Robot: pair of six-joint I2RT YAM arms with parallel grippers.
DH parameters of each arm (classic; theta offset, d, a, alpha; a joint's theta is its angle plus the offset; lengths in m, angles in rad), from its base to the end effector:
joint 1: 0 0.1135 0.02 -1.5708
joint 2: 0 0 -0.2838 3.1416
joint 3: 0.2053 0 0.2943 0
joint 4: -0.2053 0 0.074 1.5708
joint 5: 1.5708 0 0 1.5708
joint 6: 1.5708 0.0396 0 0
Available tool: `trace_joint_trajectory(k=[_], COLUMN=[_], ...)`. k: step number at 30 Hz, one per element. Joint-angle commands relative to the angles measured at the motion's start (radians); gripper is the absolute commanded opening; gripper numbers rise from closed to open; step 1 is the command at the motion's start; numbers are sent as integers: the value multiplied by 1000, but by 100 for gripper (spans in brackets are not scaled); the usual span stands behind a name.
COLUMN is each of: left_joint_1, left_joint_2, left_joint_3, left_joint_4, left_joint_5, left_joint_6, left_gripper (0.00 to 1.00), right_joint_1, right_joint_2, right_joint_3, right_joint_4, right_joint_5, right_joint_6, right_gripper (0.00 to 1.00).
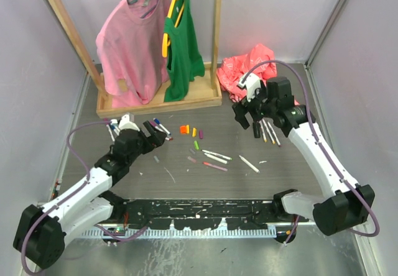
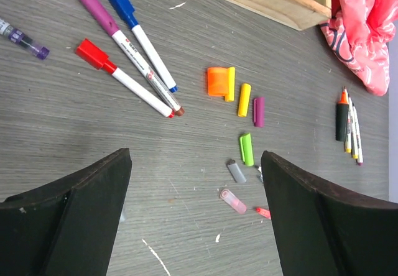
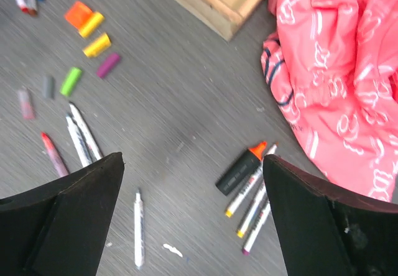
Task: Open the pen caps
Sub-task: Place the pen at the center of the board, then pick up the pen from the center of the board.
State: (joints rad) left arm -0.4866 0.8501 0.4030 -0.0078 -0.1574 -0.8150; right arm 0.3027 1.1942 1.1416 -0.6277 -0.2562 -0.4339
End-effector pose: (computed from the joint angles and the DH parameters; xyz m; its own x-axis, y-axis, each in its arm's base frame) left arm 0.1974 -0.0974 0.2066 -0.5119 -0.5423 -0.6662 -0.0512 0.7934 -0.6065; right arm 0.2775 0.0972 0.3515 -0.3445 -0.5336 -0.7724 -0.6847 0.7057 -0.1822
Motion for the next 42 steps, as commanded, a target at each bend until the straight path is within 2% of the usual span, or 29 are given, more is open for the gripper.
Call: trace_joint_trajectory(k=[1,4,6,8,11,13,21,28,35,38,42], left_joint_1=[9,9,10,10,9,9,9,9,10,11,23], left_joint_2=[65,149,233,317,459,536,731,826,876,890,913], left_joint_3=[45,106,167,243,382,456,625,732,781,787,793], left_joint_4=[61,-26,-126,-231,-411,-499,-625,-699,-718,-715,-714], left_joint_5=[-54,-113,-157,-204,-261,-275,-260,-237,-205,-192,-160], left_joint_6=[-92,-168,-216,-270,-343,-359,-345,-314,-294,-290,-287], left_gripper=[86,83,74,61,34,22,27,30,32,38,39], right_joint_1=[-11,-23,-33,-42,-53,-58,-60,-60,-60,-61,-60], right_joint_2=[37,18,-6,-27,-48,-63,-80,-66,-64,-64,-70], right_joint_3=[31,-47,-93,-126,-152,-154,-172,-172,-173,-173,-172], right_joint_4=[45,99,120,132,140,144,158,154,152,150,147], right_joint_5=[-189,-265,-294,-322,-323,-308,-322,-332,-345,-348,-355], right_joint_6=[89,76,67,59,53,55,66,66,63,62,60], right_gripper=[95,92,92,92,91,91,91,91,92,92,92])
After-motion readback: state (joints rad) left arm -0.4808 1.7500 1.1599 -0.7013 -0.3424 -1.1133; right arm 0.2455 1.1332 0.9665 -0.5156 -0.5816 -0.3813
